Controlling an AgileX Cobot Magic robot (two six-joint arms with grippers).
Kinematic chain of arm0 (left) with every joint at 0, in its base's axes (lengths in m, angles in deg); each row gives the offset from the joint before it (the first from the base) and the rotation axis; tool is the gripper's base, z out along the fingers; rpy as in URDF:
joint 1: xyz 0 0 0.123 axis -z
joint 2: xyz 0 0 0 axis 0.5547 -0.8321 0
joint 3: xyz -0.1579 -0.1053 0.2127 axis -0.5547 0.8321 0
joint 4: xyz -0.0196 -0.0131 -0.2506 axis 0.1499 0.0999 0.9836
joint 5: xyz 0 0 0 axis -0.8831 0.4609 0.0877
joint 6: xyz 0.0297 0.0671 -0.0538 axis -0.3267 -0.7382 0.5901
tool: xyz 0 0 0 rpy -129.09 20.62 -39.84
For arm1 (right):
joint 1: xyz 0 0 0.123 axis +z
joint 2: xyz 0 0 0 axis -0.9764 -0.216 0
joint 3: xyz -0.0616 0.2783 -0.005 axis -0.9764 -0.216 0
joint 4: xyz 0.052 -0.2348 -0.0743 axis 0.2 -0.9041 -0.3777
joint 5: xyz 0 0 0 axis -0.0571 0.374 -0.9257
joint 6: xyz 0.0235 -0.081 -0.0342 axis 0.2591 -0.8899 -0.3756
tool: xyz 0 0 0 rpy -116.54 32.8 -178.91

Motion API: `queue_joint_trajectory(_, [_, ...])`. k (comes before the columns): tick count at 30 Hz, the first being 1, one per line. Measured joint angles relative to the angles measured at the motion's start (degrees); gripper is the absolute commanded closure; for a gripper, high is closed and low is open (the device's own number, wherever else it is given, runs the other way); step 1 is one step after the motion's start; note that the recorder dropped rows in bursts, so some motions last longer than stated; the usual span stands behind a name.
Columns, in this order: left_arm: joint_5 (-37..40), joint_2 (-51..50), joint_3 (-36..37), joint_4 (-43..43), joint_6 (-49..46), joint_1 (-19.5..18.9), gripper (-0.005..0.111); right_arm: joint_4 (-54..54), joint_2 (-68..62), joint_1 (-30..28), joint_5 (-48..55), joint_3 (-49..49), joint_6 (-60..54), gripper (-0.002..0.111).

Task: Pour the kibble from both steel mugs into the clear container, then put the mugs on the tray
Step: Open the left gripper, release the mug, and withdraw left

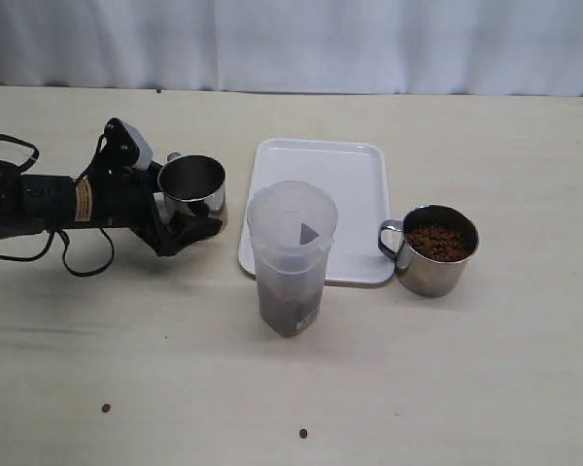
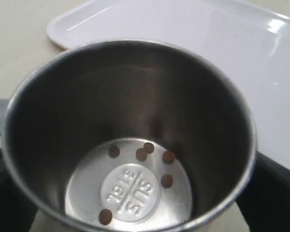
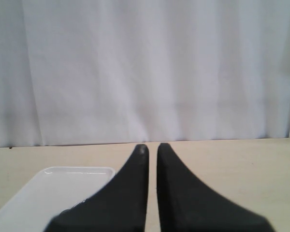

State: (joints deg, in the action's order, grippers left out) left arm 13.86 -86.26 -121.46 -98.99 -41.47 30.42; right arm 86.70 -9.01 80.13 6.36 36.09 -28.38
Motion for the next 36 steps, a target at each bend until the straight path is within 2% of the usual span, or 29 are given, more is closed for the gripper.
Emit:
queue_joint_trajectory(5, [-4.8, 1.9, 0.0, -6.0, 6.2, -4.0, 0.005, 0.0, 0.0, 0.0, 0.0, 0.0, 0.0, 0.103])
queue_joint_trajectory(13, [-17.8, 2.4, 0.0, -14.6, 10.9, -12.2, 0.005, 0.0, 0.0, 0.0, 0.0, 0.0, 0.0, 0.103])
queue_joint_trajectory(19, [-20.2, 2.8, 0.0, -16.1, 13.1, -16.0, 0.005, 0.0, 0.0, 0.0, 0.0, 0.0, 0.0, 0.103])
queue_joint_trajectory(28, [-20.3, 2.8, 0.0, -16.2, 19.0, -16.7, 0.005, 0.0, 0.0, 0.0, 0.0, 0.0, 0.0, 0.103])
queue_joint_trajectory(36, [-20.3, 2.8, 0.0, -12.8, 24.4, -16.8, 0.005, 0.0, 0.0, 0.0, 0.0, 0.0, 0.0, 0.103])
